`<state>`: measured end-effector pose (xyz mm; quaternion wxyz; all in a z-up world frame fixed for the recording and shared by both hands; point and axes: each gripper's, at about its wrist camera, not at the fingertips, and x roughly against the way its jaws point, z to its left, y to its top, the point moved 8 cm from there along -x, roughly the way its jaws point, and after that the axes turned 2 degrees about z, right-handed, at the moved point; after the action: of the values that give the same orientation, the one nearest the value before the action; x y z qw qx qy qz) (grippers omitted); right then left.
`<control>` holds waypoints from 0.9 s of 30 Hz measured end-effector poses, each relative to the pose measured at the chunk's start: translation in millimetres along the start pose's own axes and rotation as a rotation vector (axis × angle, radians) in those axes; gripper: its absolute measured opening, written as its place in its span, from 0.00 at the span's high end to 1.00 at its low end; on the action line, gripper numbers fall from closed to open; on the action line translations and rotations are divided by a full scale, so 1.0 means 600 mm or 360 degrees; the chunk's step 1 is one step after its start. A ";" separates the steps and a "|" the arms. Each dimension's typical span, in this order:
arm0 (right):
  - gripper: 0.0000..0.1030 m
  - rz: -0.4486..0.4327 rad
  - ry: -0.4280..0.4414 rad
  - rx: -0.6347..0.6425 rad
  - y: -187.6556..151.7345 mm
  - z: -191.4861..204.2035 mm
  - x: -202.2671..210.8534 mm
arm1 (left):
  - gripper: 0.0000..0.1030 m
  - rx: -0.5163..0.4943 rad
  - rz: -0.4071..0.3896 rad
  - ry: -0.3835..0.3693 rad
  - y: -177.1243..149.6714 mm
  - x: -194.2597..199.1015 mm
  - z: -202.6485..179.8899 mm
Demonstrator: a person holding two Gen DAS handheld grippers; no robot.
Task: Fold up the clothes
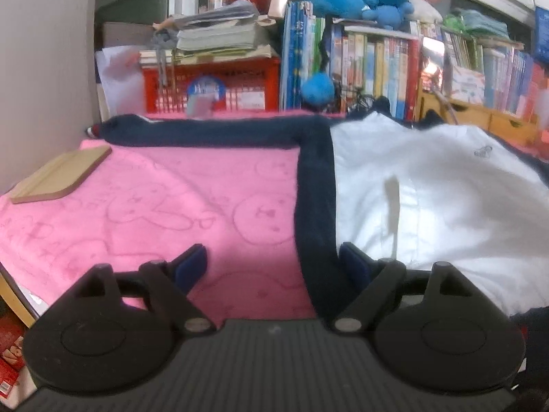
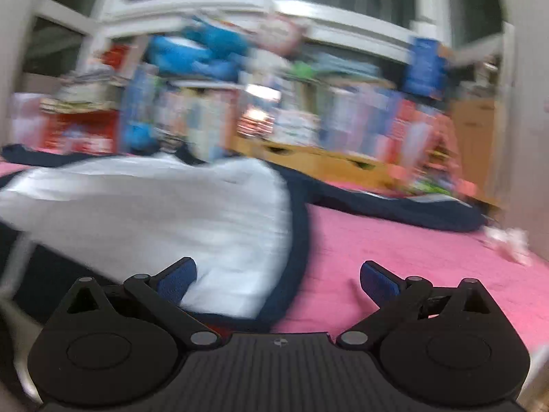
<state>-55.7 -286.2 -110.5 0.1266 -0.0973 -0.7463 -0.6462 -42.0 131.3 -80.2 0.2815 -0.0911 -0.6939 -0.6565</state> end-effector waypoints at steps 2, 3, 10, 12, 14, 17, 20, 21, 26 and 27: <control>0.02 0.0033 -0.0057 -0.0011 0.004 -0.025 -0.003 | 0.23 0.0019 -0.0011 -0.0033 0.012 0.011 -0.005; 0.02 0.0038 -0.0066 -0.0017 0.007 -0.032 -0.002 | 0.25 0.0050 -0.0029 -0.0073 0.020 0.019 -0.006; 0.02 0.0046 0.0252 -0.0139 0.062 -0.003 -0.025 | 0.24 0.0150 -0.0120 -0.0317 0.094 0.022 -0.042; 0.01 0.0178 0.0460 -0.0125 0.078 0.028 -0.056 | 0.24 0.0085 -0.0098 -0.0343 0.105 0.003 -0.071; 0.01 0.0330 0.0613 -0.0065 0.086 0.069 -0.090 | 0.24 0.0038 -0.0056 -0.0376 0.108 -0.019 -0.102; 0.01 0.0467 0.0804 -0.0019 0.091 0.125 -0.129 | 0.24 -0.0031 0.0016 -0.0408 0.104 -0.050 -0.142; 0.04 0.0540 0.0822 0.0034 0.085 0.136 -0.163 | 0.24 -0.0179 0.0089 -0.0292 0.079 -0.075 -0.148; 0.04 0.0553 0.0756 0.0068 0.083 0.126 -0.175 | 0.24 -0.0214 0.0110 -0.0253 0.071 -0.081 -0.144; 0.10 0.0595 0.0177 0.0222 0.101 0.016 -0.231 | 0.25 -0.0272 0.0129 -0.0251 0.113 -0.083 -0.119; 0.11 0.0567 0.0096 0.0265 0.117 -0.002 -0.241 | 0.25 -0.0282 0.0104 -0.0291 0.135 -0.084 -0.125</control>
<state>103.0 -274.5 -90.0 0.2688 -0.1976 -0.7639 -0.5524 60.0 81.2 -38.0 0.2290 -0.1976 -0.6527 -0.6947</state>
